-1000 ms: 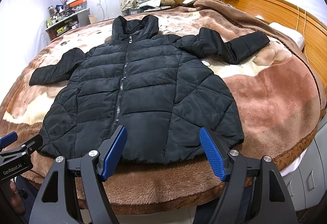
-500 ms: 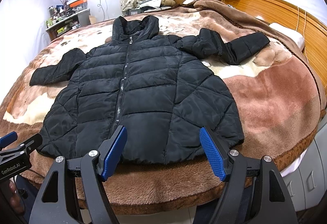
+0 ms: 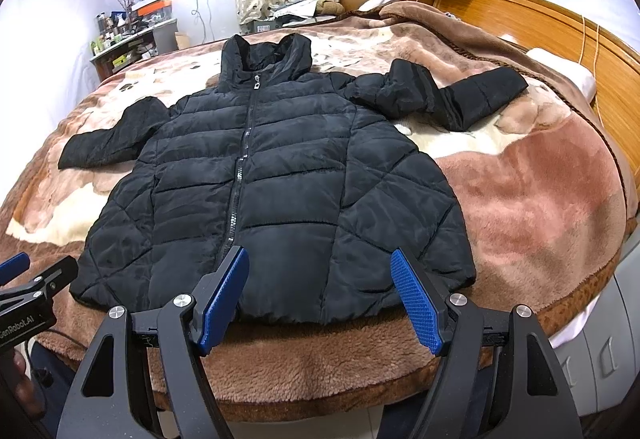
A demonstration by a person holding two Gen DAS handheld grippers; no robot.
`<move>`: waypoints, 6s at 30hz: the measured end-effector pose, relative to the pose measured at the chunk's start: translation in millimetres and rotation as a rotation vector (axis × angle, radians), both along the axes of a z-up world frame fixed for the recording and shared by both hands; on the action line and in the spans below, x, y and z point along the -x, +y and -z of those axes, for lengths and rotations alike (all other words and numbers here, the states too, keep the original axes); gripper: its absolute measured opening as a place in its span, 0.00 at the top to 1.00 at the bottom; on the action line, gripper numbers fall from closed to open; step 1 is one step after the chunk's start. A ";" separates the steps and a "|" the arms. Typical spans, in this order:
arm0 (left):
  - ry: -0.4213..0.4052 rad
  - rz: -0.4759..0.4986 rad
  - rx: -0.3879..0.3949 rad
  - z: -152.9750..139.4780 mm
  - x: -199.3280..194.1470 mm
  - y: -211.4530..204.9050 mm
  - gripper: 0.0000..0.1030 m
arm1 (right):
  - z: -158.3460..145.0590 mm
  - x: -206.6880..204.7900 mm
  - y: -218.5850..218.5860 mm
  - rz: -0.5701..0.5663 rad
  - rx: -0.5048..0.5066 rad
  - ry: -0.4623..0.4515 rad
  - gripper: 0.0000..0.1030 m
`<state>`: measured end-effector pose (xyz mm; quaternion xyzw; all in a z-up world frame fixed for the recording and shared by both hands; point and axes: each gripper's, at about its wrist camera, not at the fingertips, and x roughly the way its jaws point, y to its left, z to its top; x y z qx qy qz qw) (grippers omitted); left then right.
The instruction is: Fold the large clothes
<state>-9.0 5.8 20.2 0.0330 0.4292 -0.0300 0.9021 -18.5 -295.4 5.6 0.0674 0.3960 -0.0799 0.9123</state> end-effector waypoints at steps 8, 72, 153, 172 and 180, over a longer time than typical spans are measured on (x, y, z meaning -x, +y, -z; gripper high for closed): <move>-0.147 -0.011 0.021 -26.3 13.9 5.9 0.01 | -22.2 13.6 3.7 -0.011 0.012 -0.133 0.29; 0.032 -0.638 0.160 103.0 -396.6 333.9 0.05 | 26.2 -234.4 140.9 -0.358 0.036 -0.037 0.28; 0.056 -0.002 0.248 63.4 -384.4 18.3 0.21 | 88.8 -357.7 -82.9 -0.135 -0.376 0.077 0.96; 0.125 -0.087 0.086 81.2 -394.8 -0.4 0.21 | 79.6 -316.7 -117.3 -0.020 -0.161 0.114 0.92; 0.030 -0.033 0.181 33.5 -362.9 -20.8 0.21 | 22.3 -271.9 -178.9 0.121 -0.155 -0.080 0.74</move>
